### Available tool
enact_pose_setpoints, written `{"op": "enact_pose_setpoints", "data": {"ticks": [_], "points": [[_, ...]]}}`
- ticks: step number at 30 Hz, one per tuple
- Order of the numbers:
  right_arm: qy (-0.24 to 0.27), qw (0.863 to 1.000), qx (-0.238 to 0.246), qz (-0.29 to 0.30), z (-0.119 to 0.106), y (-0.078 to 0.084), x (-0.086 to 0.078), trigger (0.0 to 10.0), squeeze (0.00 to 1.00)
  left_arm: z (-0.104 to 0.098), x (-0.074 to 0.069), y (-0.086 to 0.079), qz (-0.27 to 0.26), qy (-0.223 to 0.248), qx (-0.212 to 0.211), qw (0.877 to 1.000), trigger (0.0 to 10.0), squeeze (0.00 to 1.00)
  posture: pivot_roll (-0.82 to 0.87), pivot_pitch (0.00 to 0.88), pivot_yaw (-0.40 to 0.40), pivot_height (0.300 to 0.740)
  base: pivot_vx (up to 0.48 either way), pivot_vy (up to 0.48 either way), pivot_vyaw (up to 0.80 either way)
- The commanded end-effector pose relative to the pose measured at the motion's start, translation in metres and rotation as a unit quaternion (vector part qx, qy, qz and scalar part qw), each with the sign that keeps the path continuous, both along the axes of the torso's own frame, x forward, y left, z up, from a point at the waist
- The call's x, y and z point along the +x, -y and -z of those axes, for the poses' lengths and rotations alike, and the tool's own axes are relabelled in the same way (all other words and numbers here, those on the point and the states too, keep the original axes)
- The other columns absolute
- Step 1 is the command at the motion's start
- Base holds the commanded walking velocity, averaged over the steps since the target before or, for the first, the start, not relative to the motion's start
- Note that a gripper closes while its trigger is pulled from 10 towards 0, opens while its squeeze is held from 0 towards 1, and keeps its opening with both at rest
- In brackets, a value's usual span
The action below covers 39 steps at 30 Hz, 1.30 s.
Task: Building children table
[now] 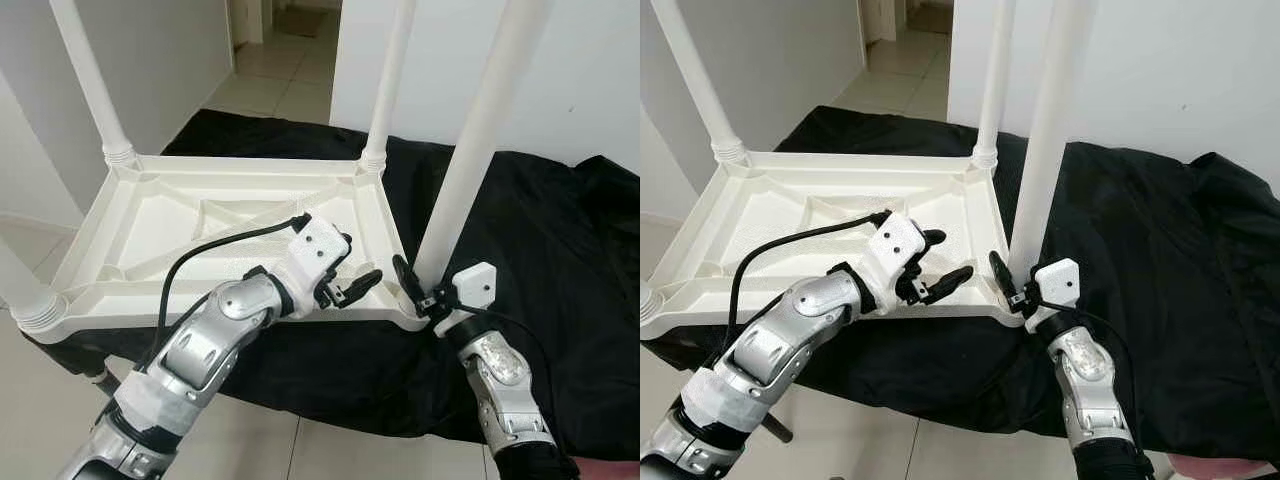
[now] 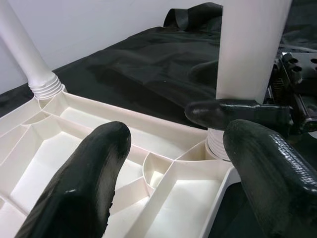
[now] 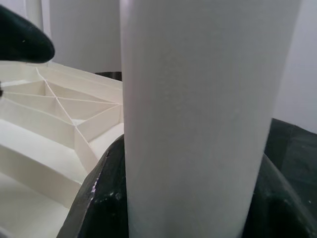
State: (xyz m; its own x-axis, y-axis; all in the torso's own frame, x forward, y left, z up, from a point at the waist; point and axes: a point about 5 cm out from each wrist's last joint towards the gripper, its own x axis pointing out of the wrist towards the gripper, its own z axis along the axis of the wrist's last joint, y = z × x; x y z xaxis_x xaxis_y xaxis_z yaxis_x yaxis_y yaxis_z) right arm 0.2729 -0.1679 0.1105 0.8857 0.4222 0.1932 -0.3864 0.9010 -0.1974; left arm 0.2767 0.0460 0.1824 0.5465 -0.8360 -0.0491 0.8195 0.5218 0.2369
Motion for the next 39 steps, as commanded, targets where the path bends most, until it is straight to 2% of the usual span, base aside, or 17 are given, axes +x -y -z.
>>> {"op": "enact_pose_setpoints", "data": {"ticks": [1, 2, 5, 9, 14, 24, 26, 29, 35, 39], "points": [[-0.085, 0.996, -0.027, 0.000, 0.037, 0.005, -0.013, 10.0, 0.00, -0.002, -0.004, 0.003, 0.043, -0.002, 0.009, 0.999, 10.0, 0.00, -0.03, 0.001, -0.011, 0.740, 0.000, 0.000, 0.00], [-0.085, 0.995, -0.046, -0.005, 0.040, 0.004, -0.015, 10.0, 0.00, -0.002, -0.004, 0.003, 0.042, -0.003, 0.009, 0.999, 10.0, 0.00, -0.03, 0.001, -0.010, 0.740, 0.000, 0.000, 0.00], [-0.092, 0.994, -0.051, -0.006, 0.042, 0.004, -0.015, 10.0, 0.00, -0.002, -0.004, 0.003, 0.042, -0.003, 0.009, 0.999, 10.0, 0.00, -0.03, 0.001, -0.008, 0.740, 0.000, 0.000, 0.00], [-0.141, 0.990, -0.012, 0.009, 0.045, 0.010, -0.006, 10.0, 0.00, -0.003, -0.003, 0.003, 0.043, -0.001, 0.009, 0.999, 10.0, 0.00, -0.03, 0.002, -0.006, 0.740, 0.000, 0.000, 0.00], [-0.160, 0.987, 0.010, 0.015, 0.047, 0.013, -0.005, 10.0, 0.00, -0.003, -0.004, 0.003, 0.043, -0.001, 0.009, 0.999, 10.0, 0.00, -0.03, 0.005, -0.005, 0.740, 0.000, 0.000, 0.00], [-0.200, 0.979, 0.007, 0.028, 0.059, 0.017, -0.008, 10.0, 0.00, -0.002, -0.005, 0.002, 0.044, -0.003, 0.010, 0.999, 10.0, 0.00, -0.03, 0.012, -0.008, 0.740, 0.000, 0.000, 0.00], [-0.217, 0.975, 0.025, 0.031, 0.060, 0.017, -0.007, 10.0, 0.00, -0.001, -0.005, 0.002, 0.043, -0.004, 0.011, 0.999, 10.0, 0.00, -0.03, 0.012, -0.007, 0.740, 0.000, 0.000, 0.00], [-0.240, 0.970, 0.026, 0.038, 0.066, 0.020, -0.007, 10.0, 0.00, -0.002, -0.005, 0.002, 0.044, -0.005, 0.010, 0.999, 10.0, 0.00, -0.03, 0.012, -0.007, 0.740, 0.000, 0.000, 0.00], [-0.251, 0.967, 0.017, 0.045, 0.071, 0.022, -0.009, 10.0, 0.00, -0.001, -0.005, 0.003, 0.045, -0.008, 0.009, 0.999, 10.0, 0.00, -0.03, 0.011, -0.006, 0.740, 0.000, 0.000, 0.00], [-0.238, 0.970, 0.021, 0.041, 0.066, 0.021, -0.009, 10.0, 0.00, -0.001, -0.005, 0.003, 0.044, -0.011, 0.008, 0.999, 10.0, 0.00, -0.03, 0.012, -0.007, 0.740, 0.000, 0.000, 0.00]]}}
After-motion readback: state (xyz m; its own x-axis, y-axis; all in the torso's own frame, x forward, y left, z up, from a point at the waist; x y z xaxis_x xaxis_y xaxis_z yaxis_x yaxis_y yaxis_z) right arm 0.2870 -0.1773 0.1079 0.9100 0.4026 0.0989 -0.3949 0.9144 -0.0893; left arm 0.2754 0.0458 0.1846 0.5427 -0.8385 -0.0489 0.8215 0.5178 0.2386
